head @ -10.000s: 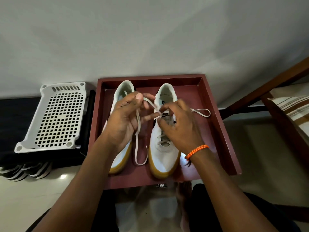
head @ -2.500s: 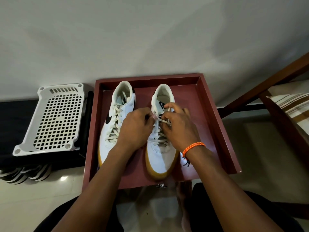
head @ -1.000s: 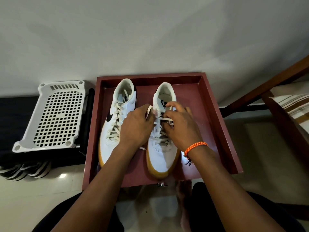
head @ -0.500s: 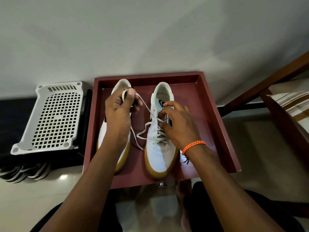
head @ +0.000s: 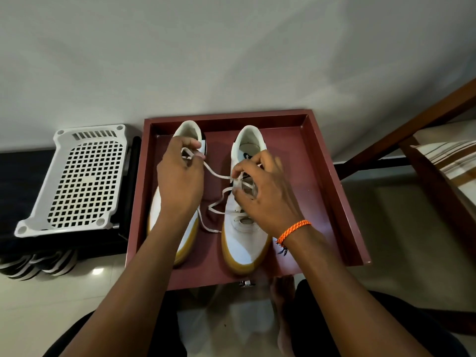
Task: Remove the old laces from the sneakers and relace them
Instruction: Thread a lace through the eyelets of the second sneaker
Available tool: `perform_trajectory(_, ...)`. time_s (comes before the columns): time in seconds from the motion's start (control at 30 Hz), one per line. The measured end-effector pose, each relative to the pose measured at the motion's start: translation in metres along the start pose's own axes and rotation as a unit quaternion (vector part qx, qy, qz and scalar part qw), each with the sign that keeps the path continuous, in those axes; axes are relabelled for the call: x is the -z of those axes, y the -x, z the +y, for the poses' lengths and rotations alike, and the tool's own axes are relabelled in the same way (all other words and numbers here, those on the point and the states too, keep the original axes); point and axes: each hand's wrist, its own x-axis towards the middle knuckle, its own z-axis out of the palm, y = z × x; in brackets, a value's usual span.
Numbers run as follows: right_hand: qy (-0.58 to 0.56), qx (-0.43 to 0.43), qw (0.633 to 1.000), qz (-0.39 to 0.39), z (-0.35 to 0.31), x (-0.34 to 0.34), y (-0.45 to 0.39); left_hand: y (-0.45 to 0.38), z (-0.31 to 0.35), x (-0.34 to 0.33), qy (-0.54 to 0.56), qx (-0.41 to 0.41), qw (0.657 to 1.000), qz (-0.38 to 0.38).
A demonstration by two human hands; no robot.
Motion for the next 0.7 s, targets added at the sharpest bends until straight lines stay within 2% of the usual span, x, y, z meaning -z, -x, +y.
perform_trajectory(0.13, 0.061, 0.007, 0.998, -0.006, -0.003, -0.011, 0.002, 0.011, 0.004, -0.007, -0.196, -0.146, 0.97, 0.001)
perform_trajectory(0.23, 0.094, 0.018, 0.995, 0.008, -0.004, -0.012, 0.003, 0.016, 0.008, -0.01, -0.238, -0.155, 0.959, 0.011)
perform_trajectory(0.4, 0.135, 0.055, 0.989, 0.017, -0.007, -0.012, 0.004, 0.015, 0.007, -0.011, -0.144, -0.144, 0.979, -0.017)
perform_trajectory(0.47, 0.13, 0.063, 0.989, 0.012, -0.008, -0.012, 0.004, 0.013, 0.006, -0.011, -0.075, -0.156, 0.982, -0.074)
perform_trajectory(0.57, 0.122, 0.073, 0.99, 0.006, -0.008, -0.014, 0.005, 0.019, 0.015, -0.013, 0.053, -0.088, 0.976, -0.193)
perform_trajectory(0.7, 0.111, 0.08, 0.99, 0.023, -0.006, -0.015, 0.005, 0.019, 0.018, -0.013, 0.143, -0.027, 0.958, -0.249)
